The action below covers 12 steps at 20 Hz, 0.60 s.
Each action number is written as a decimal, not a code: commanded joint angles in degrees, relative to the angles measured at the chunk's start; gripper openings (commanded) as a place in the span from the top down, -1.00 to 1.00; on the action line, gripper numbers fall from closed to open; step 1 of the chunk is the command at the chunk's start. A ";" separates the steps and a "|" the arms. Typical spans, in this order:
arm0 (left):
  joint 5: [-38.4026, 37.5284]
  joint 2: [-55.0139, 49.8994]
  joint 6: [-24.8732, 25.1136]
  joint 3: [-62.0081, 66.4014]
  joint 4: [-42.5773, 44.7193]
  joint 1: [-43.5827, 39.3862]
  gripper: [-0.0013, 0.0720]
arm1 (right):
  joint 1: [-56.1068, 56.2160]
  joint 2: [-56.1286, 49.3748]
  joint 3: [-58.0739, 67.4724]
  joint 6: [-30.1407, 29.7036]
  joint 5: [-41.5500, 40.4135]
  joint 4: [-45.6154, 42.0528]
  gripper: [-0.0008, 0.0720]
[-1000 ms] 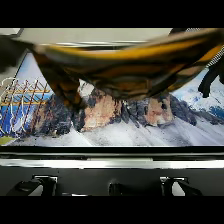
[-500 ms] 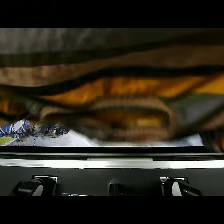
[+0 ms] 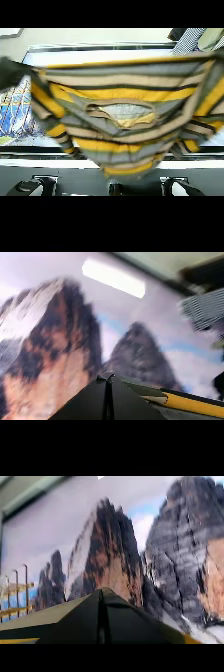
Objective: Fold the clothes and pants, and hang the long-sleeved shirts on hangers.
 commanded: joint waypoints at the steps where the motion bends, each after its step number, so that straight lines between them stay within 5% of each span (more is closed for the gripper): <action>1: 1.99 -16.55 -0.63 -1.95 -0.48 -0.81 0.89 | 6.10 -18.18 -1.46 -2.29 0.35 -0.15 0.90; 6: 8.59 -33.83 2.38 -1.81 -8.81 -1.20 0.89 | 14.88 -35.56 -1.44 -7.65 -20.79 -0.15 0.90; 8: 8.92 -35.93 2.38 -1.81 -9.25 -1.09 0.77 | 15.06 -36.94 -1.42 -7.67 -21.84 -0.17 0.54; 9: 8.66 -36.06 2.47 -1.81 -9.20 -0.79 0.37 | 14.27 -36.70 -1.16 -8.31 -20.61 -0.57 0.41; 10: 7.96 -35.71 3.56 -1.77 -9.46 -0.09 -0.27 | 12.96 -36.04 -0.63 -10.36 -17.92 -0.55 0.34; 11: 6.32 -34.88 5.03 -1.77 -9.40 1.05 -0.75 | 11.23 -34.93 -0.35 -12.28 -14.86 -0.70 -0.16; 12: 4.02 -33.75 6.19 -1.79 -9.38 2.56 -0.86 | 8.85 -33.24 -0.33 -14.60 -11.30 -1.53 -0.65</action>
